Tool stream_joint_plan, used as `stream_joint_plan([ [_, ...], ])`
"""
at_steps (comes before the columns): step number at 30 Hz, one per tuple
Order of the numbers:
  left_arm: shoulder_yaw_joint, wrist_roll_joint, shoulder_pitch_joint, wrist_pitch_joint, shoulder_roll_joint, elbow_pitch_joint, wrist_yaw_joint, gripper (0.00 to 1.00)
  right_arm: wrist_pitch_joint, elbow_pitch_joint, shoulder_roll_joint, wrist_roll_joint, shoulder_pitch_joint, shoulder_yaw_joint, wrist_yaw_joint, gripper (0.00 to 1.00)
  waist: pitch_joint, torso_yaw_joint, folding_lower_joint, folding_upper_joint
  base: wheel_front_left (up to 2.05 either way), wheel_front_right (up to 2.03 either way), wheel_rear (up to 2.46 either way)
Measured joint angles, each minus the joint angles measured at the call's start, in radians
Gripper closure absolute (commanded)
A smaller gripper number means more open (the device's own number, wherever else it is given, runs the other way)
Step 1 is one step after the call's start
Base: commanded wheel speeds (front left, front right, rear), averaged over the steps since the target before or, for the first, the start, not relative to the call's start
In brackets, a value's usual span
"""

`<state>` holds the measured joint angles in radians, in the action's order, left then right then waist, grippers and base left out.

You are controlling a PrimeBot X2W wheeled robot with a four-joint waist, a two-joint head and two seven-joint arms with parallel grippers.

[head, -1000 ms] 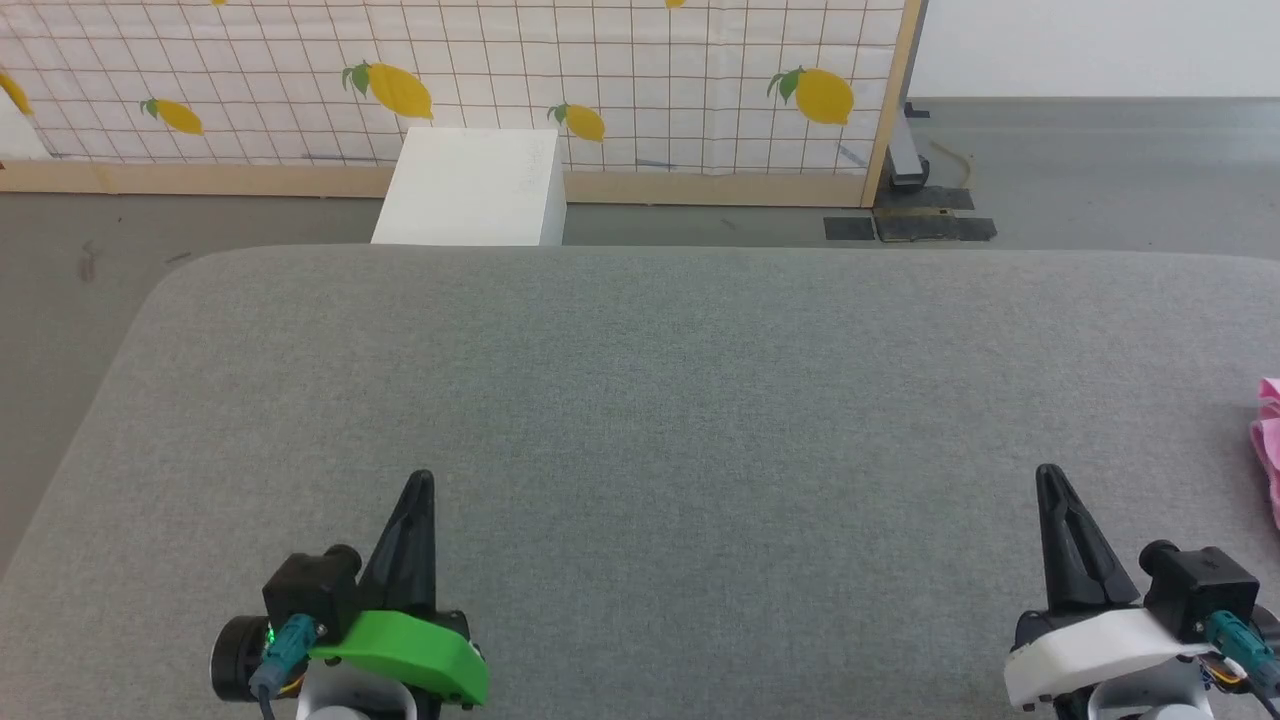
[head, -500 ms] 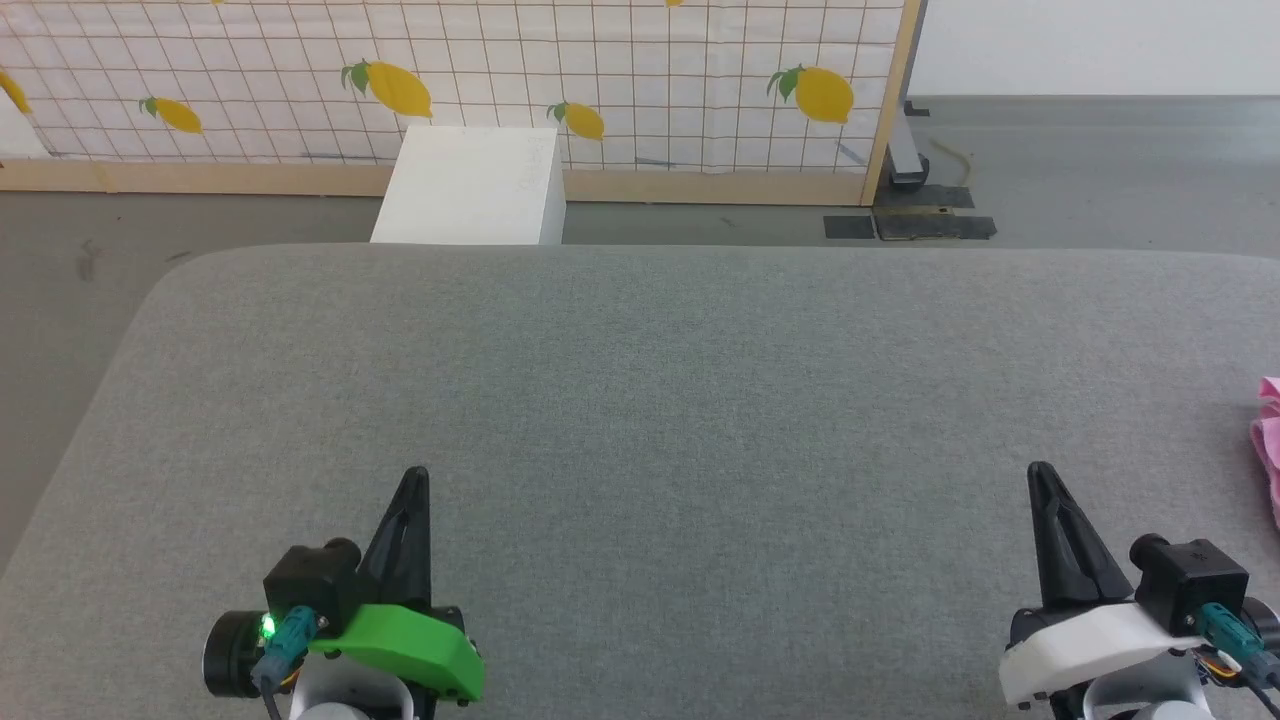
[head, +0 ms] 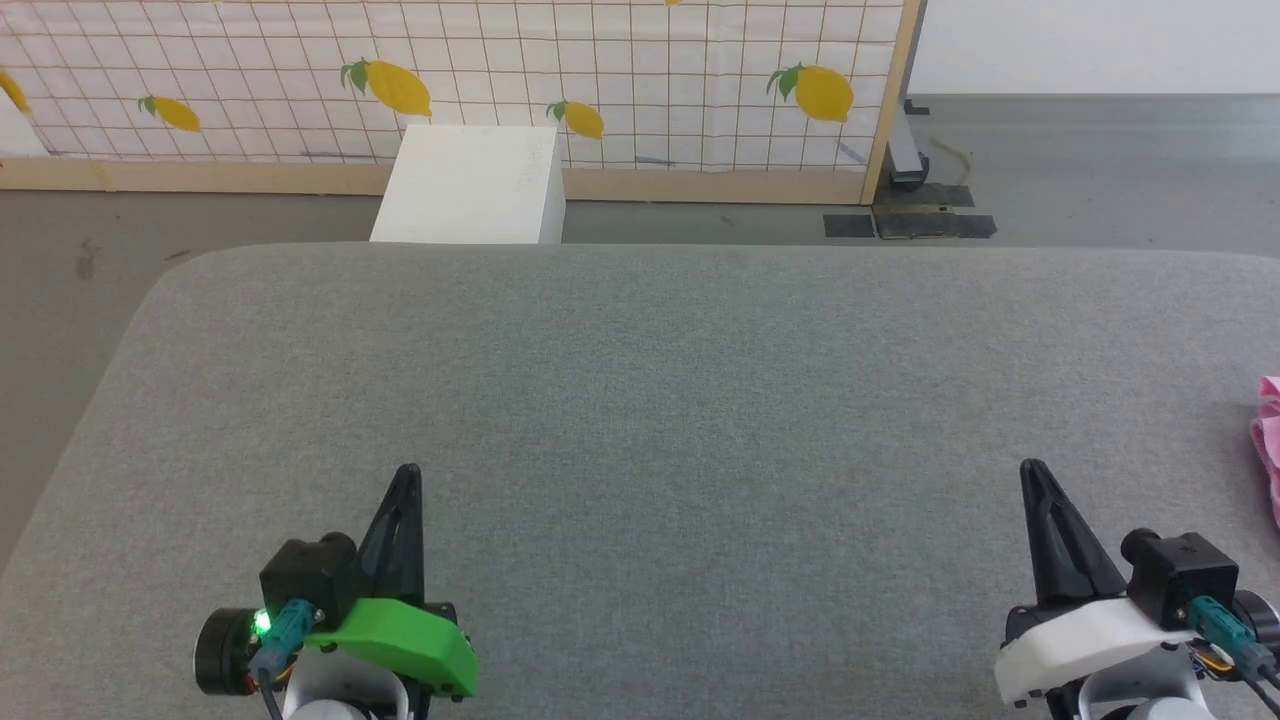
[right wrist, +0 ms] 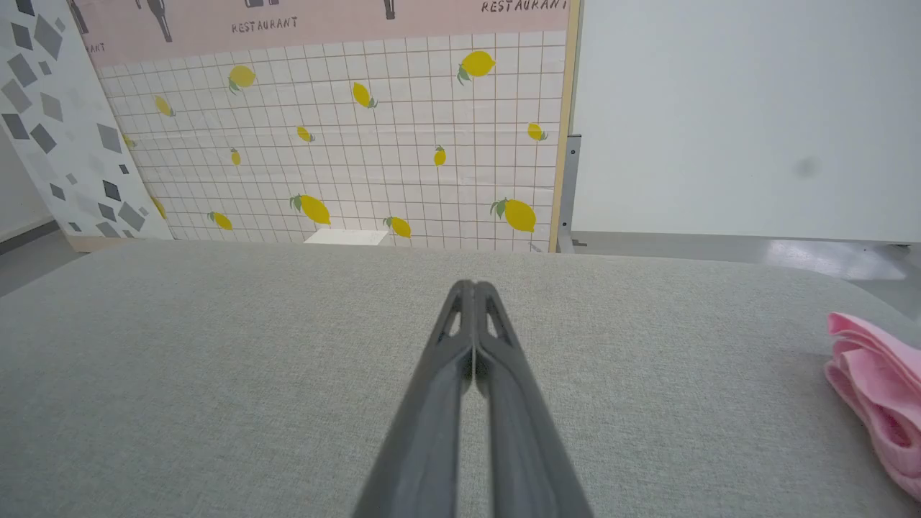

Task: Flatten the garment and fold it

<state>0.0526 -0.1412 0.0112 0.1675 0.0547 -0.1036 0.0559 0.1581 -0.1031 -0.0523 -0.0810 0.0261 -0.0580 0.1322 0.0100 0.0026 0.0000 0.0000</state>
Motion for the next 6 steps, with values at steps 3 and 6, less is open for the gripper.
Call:
stream_joint_plan([
  [3,-0.002,0.001,0.0,-0.007,0.0,0.005,-0.002,1.0,-0.006,0.004,0.0,0.003,0.0,0.002,0.0,1.0,0.0,0.0,0.0,0.0,0.0,0.0,0.0],
  [6,-0.004,0.007,0.0,-0.018,0.0,0.011,-0.005,1.0,-0.016,0.009,0.0,0.007,0.0,0.006,0.0,1.0,-0.001,0.0,0.0,0.0,0.0,0.0,0.0],
])
